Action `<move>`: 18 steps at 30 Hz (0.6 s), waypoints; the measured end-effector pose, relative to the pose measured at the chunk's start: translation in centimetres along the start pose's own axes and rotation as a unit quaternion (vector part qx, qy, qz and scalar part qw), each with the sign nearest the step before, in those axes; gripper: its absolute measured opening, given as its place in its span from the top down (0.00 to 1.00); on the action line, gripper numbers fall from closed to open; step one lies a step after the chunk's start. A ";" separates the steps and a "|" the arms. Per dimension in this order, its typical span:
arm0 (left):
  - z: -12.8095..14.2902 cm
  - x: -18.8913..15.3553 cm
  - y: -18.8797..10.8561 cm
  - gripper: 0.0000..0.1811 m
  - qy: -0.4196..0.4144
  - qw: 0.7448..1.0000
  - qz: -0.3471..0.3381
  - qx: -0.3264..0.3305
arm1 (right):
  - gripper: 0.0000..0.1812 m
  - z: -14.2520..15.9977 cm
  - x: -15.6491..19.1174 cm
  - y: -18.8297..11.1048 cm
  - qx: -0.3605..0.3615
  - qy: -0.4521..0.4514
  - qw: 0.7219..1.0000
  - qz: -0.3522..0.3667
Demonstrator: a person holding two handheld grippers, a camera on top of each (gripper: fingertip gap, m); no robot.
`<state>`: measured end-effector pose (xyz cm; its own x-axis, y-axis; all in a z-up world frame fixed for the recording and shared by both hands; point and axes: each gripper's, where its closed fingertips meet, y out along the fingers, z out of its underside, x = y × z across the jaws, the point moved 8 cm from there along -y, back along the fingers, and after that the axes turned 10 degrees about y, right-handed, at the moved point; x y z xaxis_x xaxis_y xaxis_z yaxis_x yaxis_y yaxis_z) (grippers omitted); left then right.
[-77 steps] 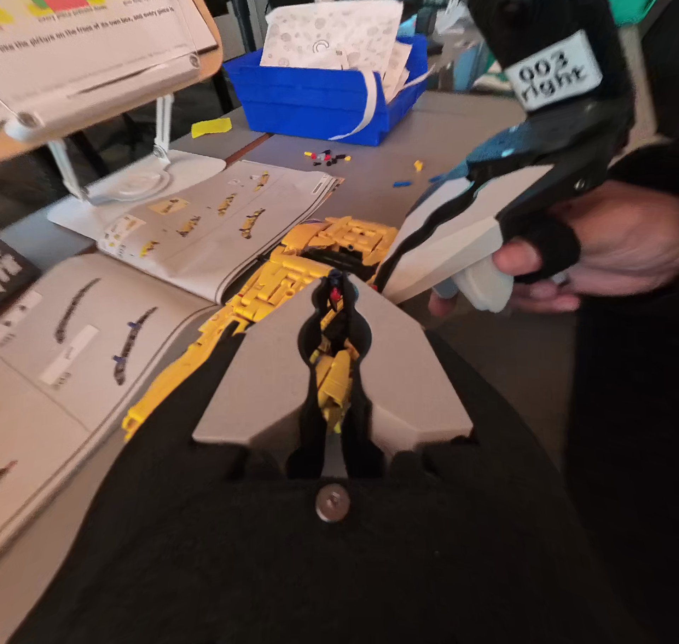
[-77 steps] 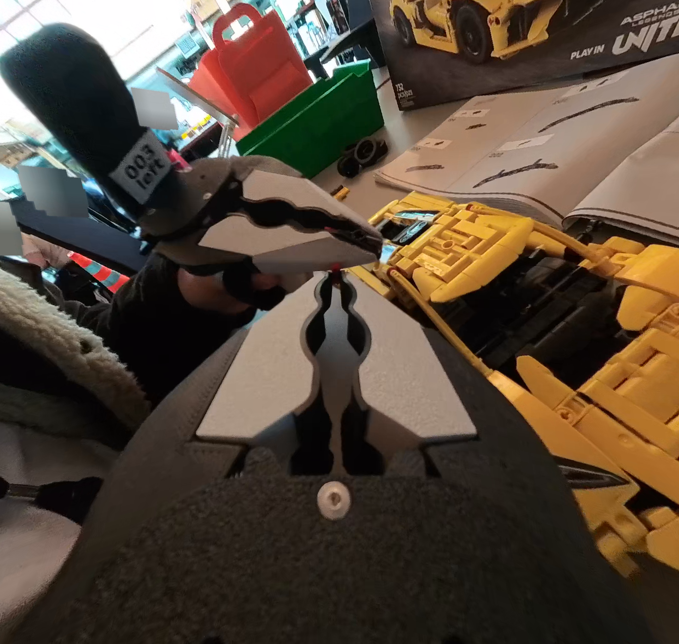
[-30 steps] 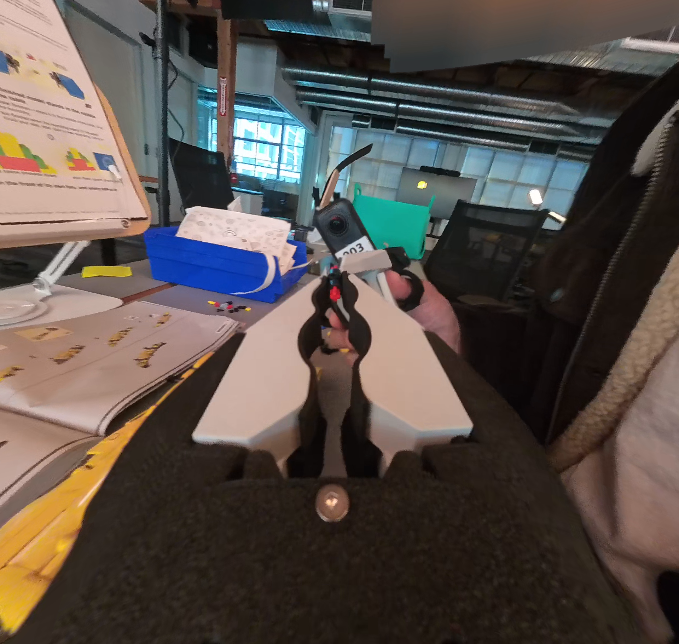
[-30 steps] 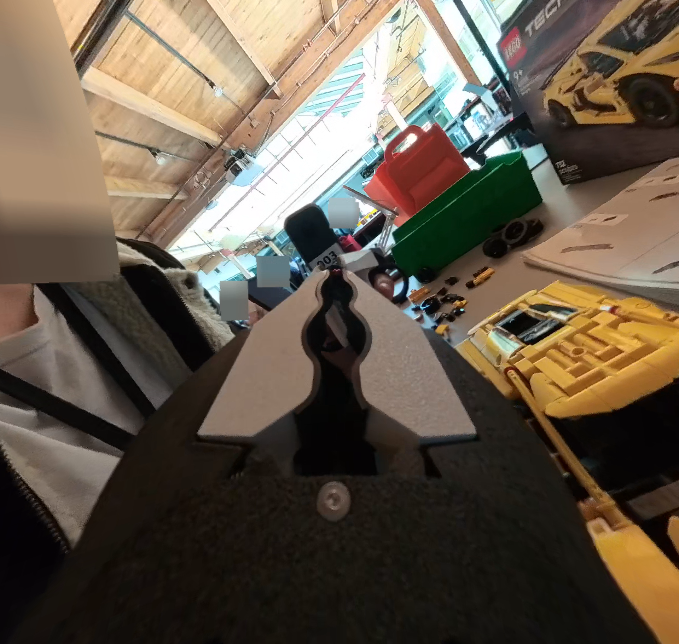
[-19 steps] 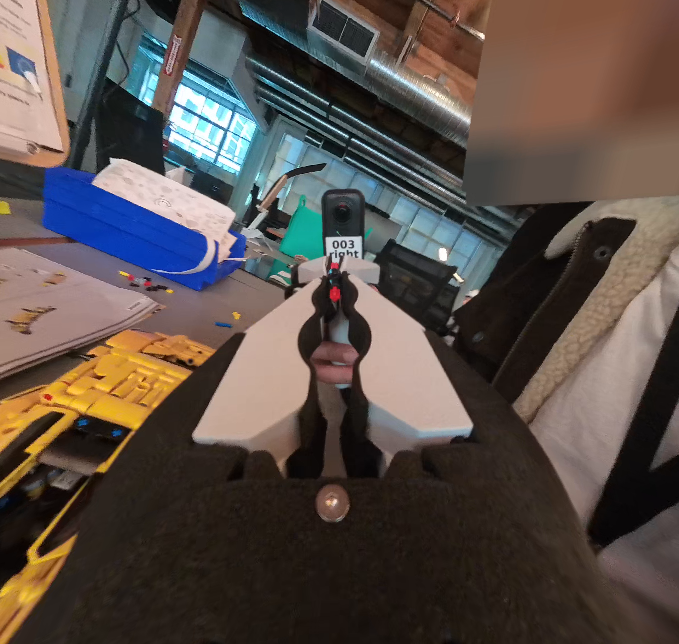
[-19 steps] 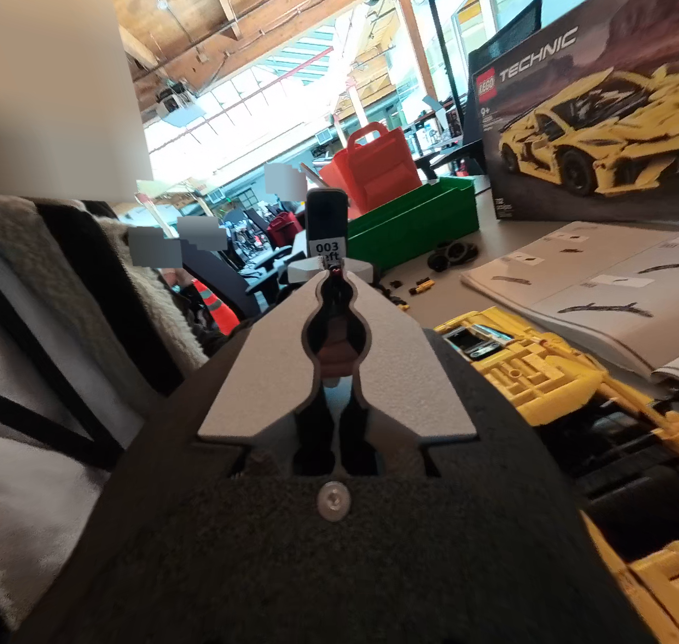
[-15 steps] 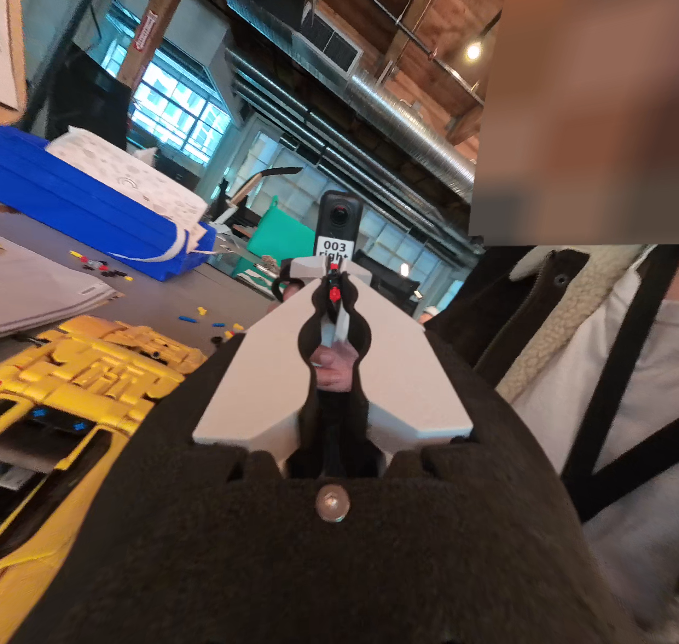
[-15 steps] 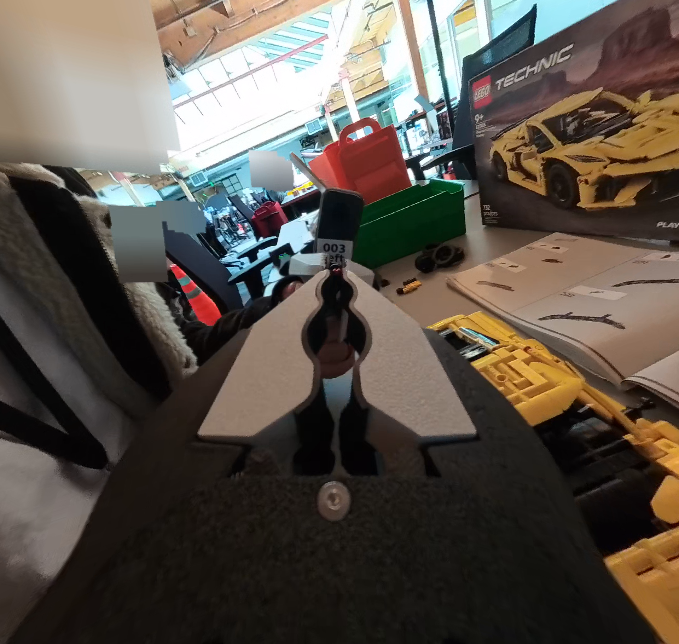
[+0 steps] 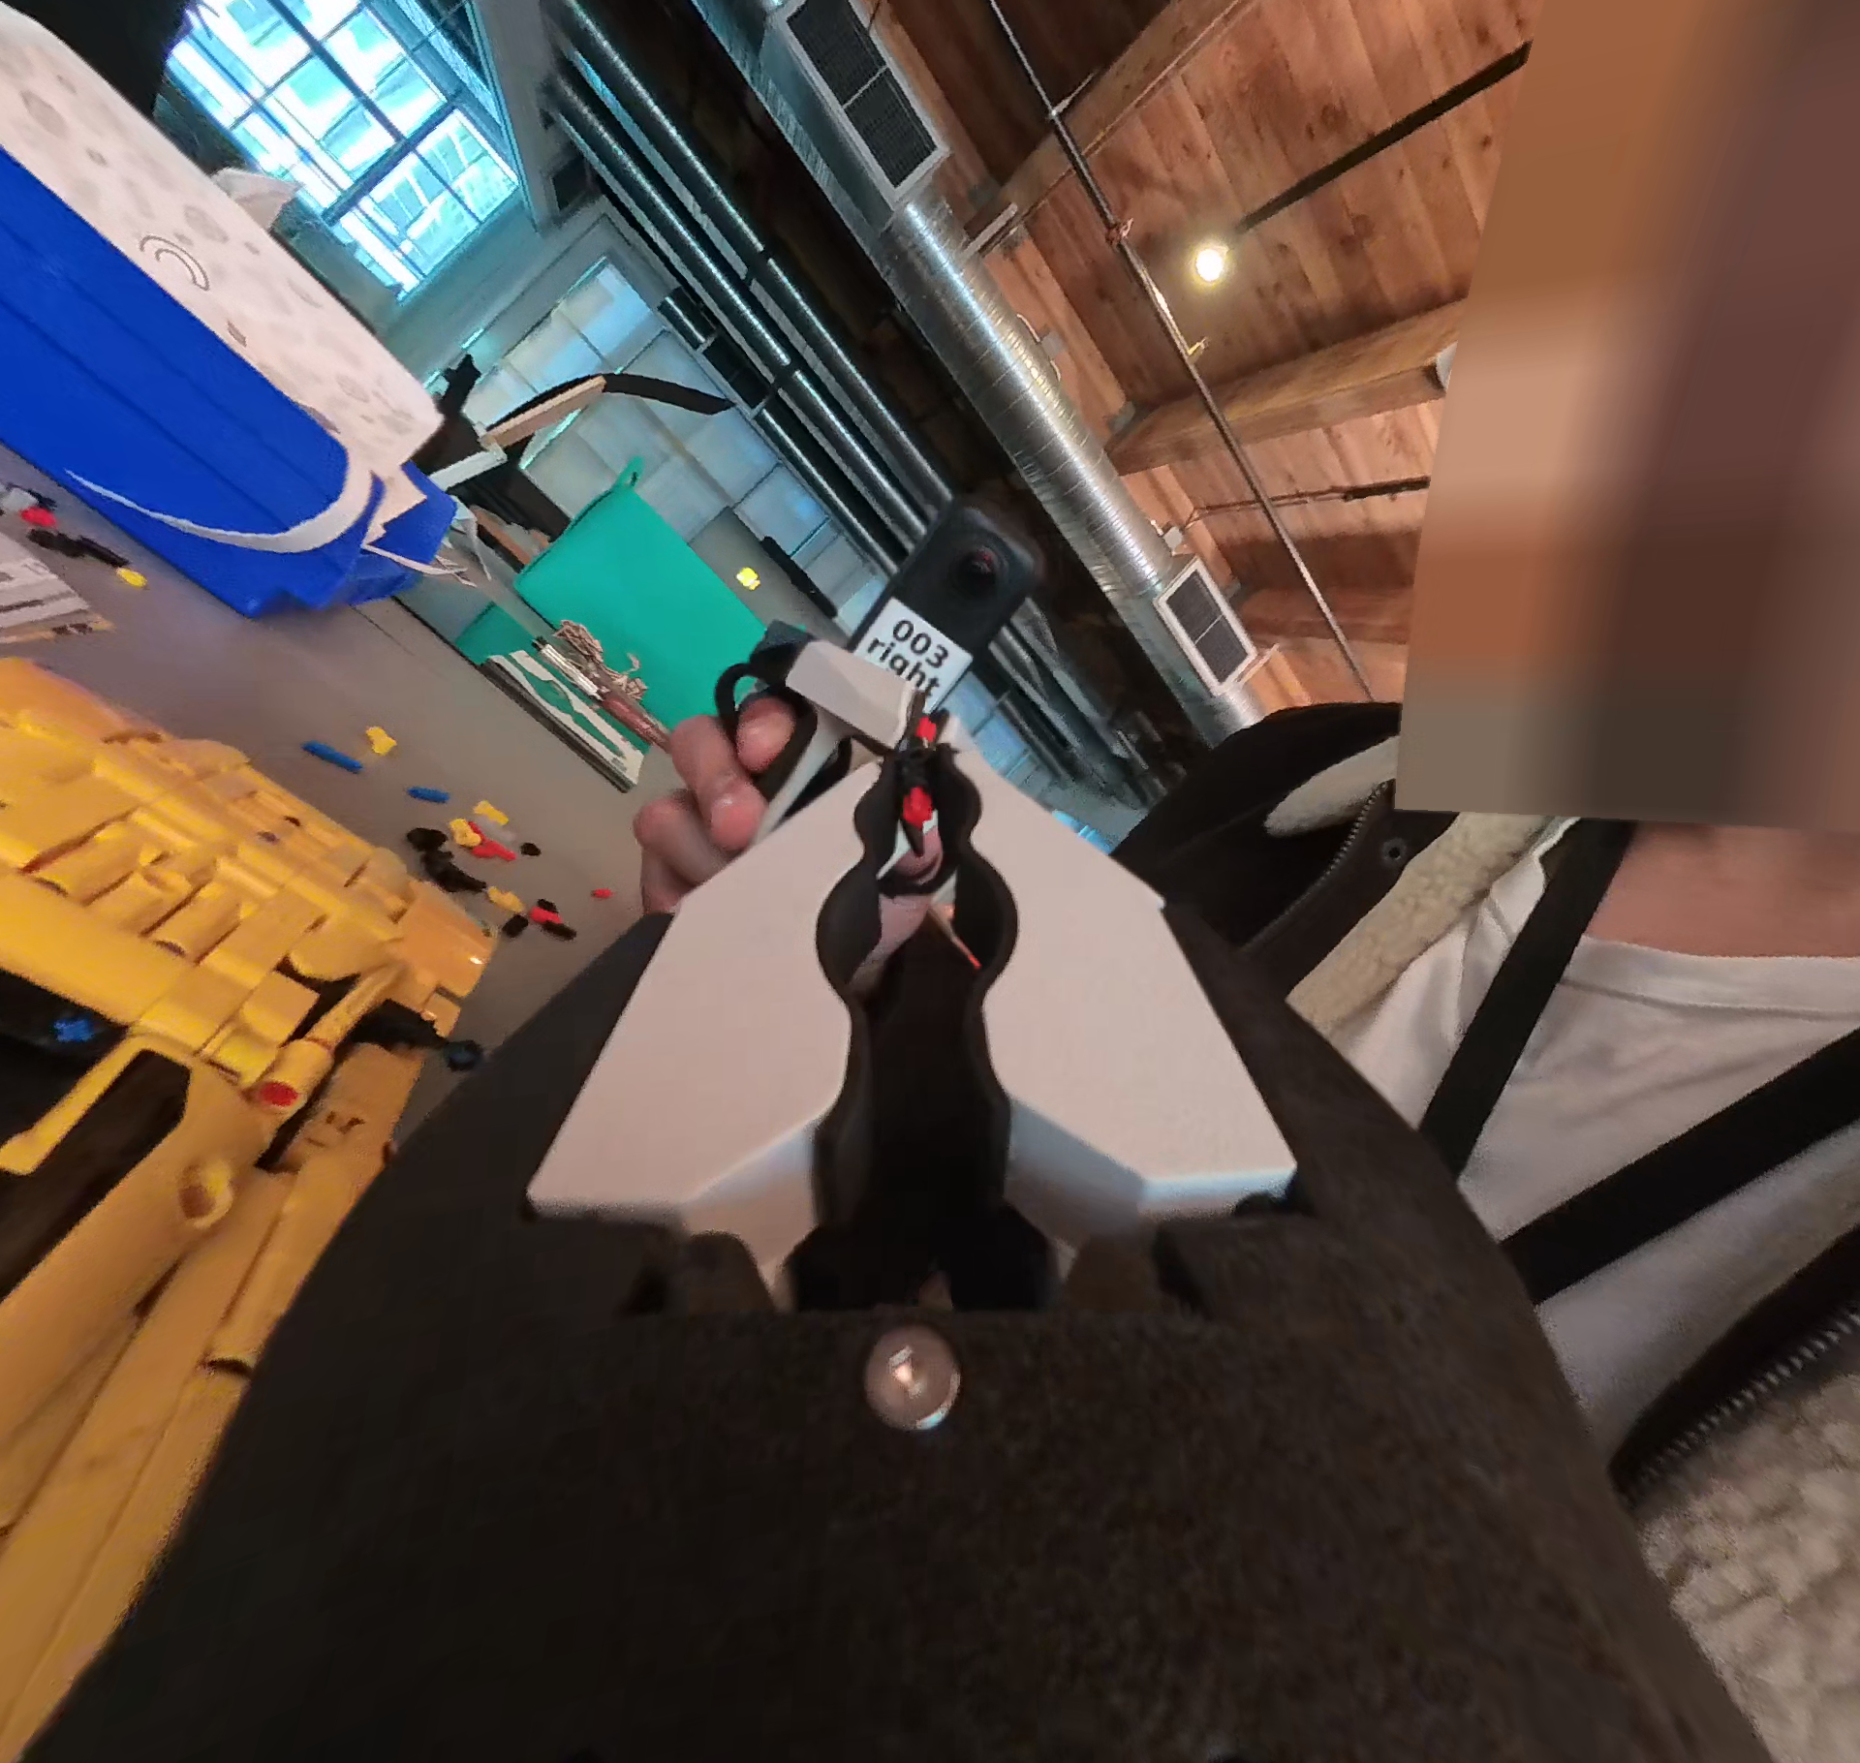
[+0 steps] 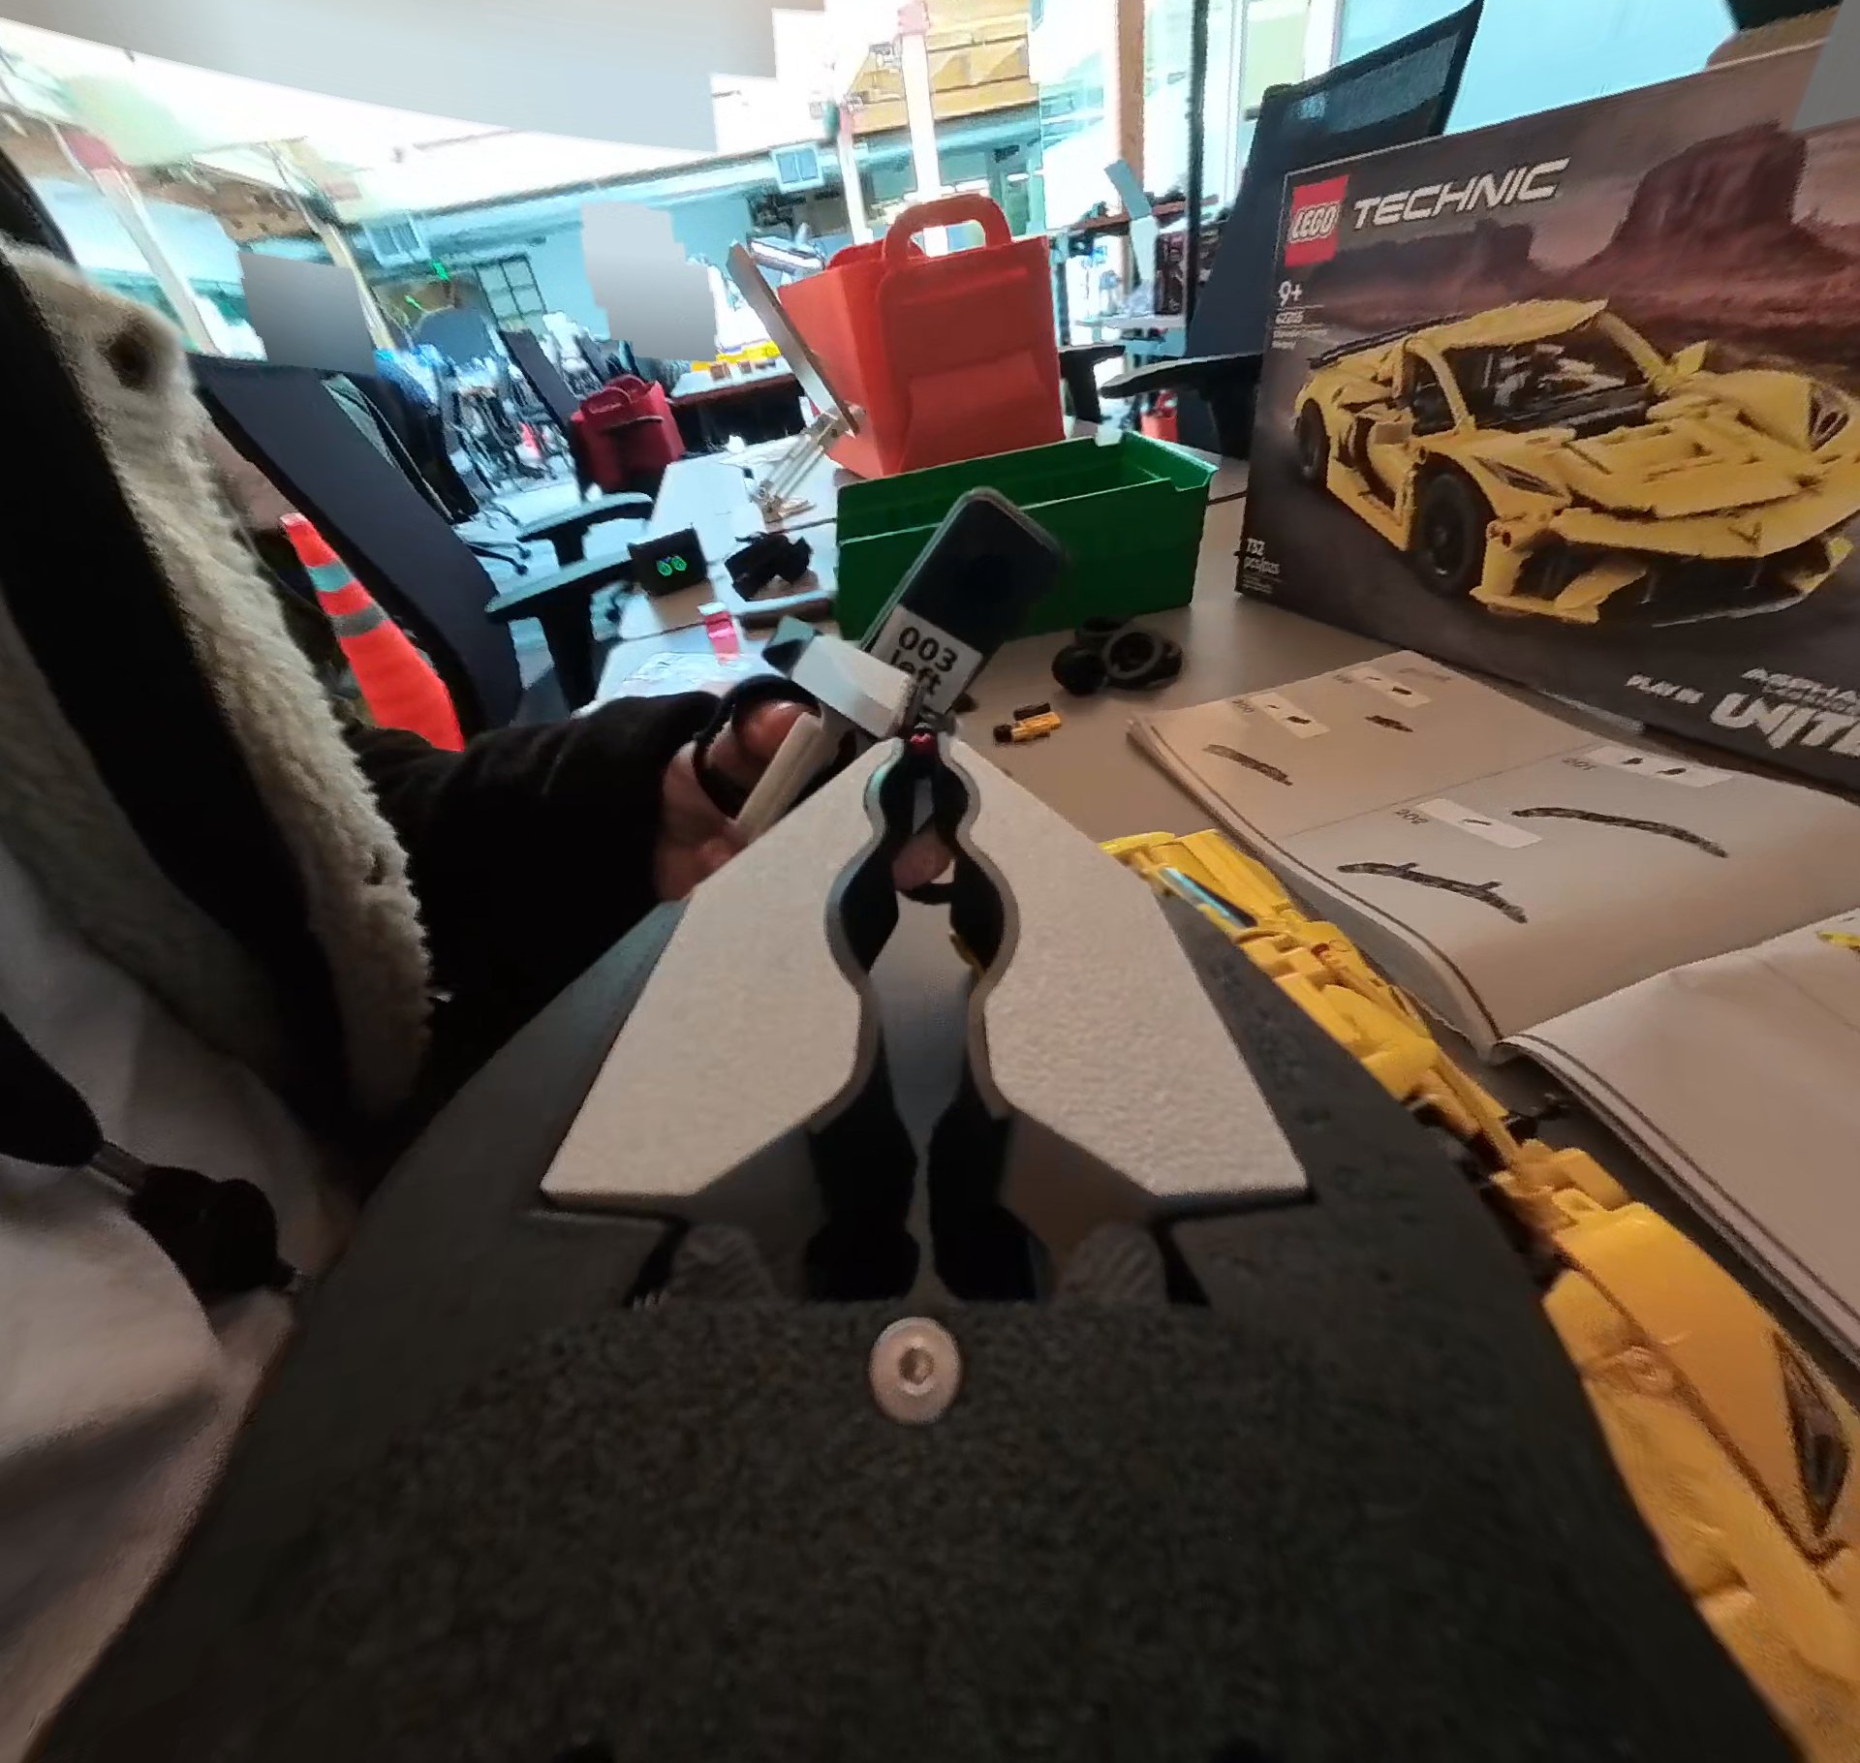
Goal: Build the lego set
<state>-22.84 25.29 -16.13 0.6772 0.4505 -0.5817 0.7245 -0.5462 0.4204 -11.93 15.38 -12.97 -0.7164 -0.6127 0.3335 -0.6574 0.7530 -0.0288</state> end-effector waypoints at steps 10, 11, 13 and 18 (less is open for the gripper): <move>0.0 0.5 -0.2 0.96 -0.010 1.000 -0.015 -0.009 | 0.99 1.1 -1.2 0.3 -0.059 0.127 0.989 -0.041; 0.0 0.6 -0.2 0.96 -0.012 1.000 -0.016 -0.011 | 0.99 1.1 -1.3 0.3 -0.058 0.130 0.989 -0.039; -0.1 0.7 -0.2 0.96 -0.018 1.000 -0.014 -0.015 | 0.99 1.0 -1.3 0.3 -0.053 0.131 0.989 -0.034; -0.2 0.6 -0.3 0.96 -0.013 1.000 -0.015 -0.014 | 0.98 0.9 -1.3 0.4 -0.046 0.130 0.990 -0.026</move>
<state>-22.60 25.89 -16.45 0.6511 0.4476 -0.6130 0.7486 -0.5122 0.4210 -11.42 16.26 -14.26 -0.5905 -0.5774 0.5639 -0.6588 0.7484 0.0765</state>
